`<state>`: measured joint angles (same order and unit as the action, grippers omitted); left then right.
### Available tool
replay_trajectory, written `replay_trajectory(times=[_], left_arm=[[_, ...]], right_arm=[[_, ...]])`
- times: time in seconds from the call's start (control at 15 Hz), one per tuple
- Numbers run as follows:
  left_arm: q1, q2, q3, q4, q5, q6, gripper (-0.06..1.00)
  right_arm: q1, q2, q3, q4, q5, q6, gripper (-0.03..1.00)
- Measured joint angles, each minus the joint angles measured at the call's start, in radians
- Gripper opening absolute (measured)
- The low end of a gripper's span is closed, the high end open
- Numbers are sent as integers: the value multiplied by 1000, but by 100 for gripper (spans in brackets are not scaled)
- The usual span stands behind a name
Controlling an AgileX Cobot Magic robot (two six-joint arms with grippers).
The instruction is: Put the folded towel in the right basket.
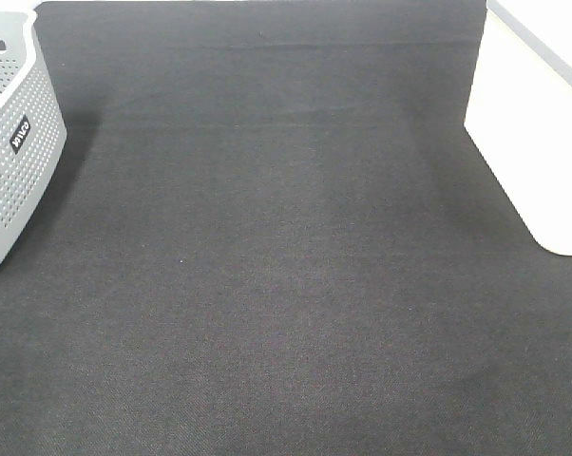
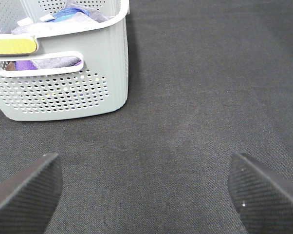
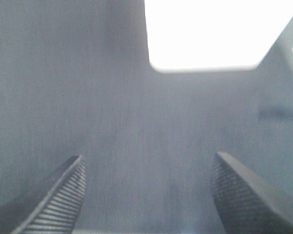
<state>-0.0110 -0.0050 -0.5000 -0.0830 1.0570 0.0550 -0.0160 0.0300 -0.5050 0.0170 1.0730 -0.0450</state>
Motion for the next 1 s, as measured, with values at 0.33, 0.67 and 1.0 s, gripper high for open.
replay_trajectory(times=[0.33,0.67,1.0], left_arm=[[0,0,0,0,0,0,87],[0,0,0,0,0,0,87],[0,0,0,0,0,0,87]], right_arm=[[0,-36,2,0,-4,0,69],[0,-36,2,0,-5,0,69],[0,-36,2,0,-5,0,69]])
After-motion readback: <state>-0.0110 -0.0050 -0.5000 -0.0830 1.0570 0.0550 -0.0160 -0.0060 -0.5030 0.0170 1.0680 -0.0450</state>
